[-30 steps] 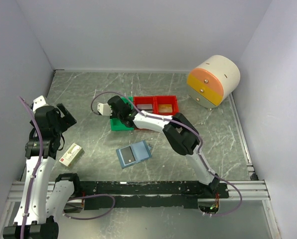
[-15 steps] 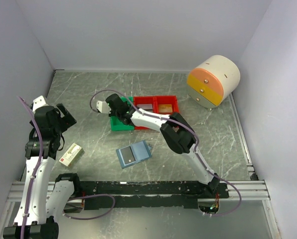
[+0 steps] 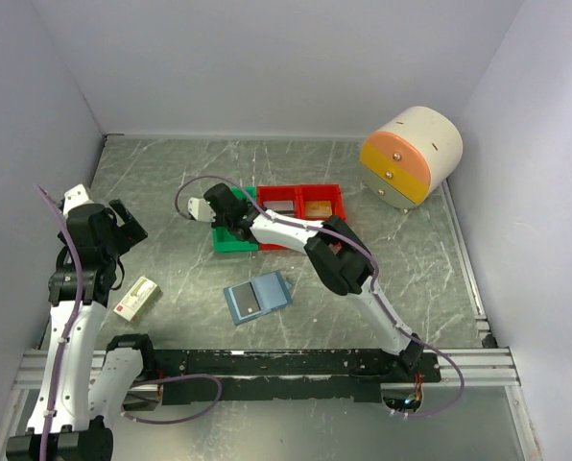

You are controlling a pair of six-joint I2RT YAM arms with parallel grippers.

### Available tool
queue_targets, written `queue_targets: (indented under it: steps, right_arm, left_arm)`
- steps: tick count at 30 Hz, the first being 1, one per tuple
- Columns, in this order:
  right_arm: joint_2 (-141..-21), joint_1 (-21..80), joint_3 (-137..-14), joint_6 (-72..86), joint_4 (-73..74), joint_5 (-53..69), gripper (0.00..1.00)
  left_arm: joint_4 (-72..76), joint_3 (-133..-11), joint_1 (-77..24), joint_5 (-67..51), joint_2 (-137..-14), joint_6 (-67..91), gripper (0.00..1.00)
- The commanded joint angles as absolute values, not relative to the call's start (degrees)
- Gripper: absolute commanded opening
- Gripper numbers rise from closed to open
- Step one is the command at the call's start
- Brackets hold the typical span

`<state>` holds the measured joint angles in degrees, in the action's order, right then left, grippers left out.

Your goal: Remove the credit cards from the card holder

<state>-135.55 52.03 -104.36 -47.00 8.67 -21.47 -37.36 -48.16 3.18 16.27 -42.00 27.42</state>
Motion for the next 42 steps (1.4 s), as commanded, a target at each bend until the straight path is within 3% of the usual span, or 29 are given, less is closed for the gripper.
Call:
queue_targets:
  steps: [1, 6, 13, 42]
  right_arm:
    - [-135.8, 51.8, -105.3, -46.2, 9.8, -21.4, 0.18]
    - [-134.3, 51.7, -105.2, -44.5, 11.3, -19.4, 0.32]
    - [-132.2, 51.6, -105.6, -42.9, 13.5, -17.6, 0.42]
    - [-128.3, 49.9, -107.3, -36.2, 14.8, -14.0, 0.5]
  left_arm:
    - [-36.6, -48.4, 3.8, 15.6, -41.7, 26.7, 1.0]
    - [-36.6, -48.4, 3.8, 15.4, -41.9, 26.7, 1.0]
    - [-36.4, -48.3, 3.8, 14.8, -42.2, 26.5, 1.0]
    - [-36.6, -48.5, 3.9, 14.3, -44.1, 26.5, 1.0]
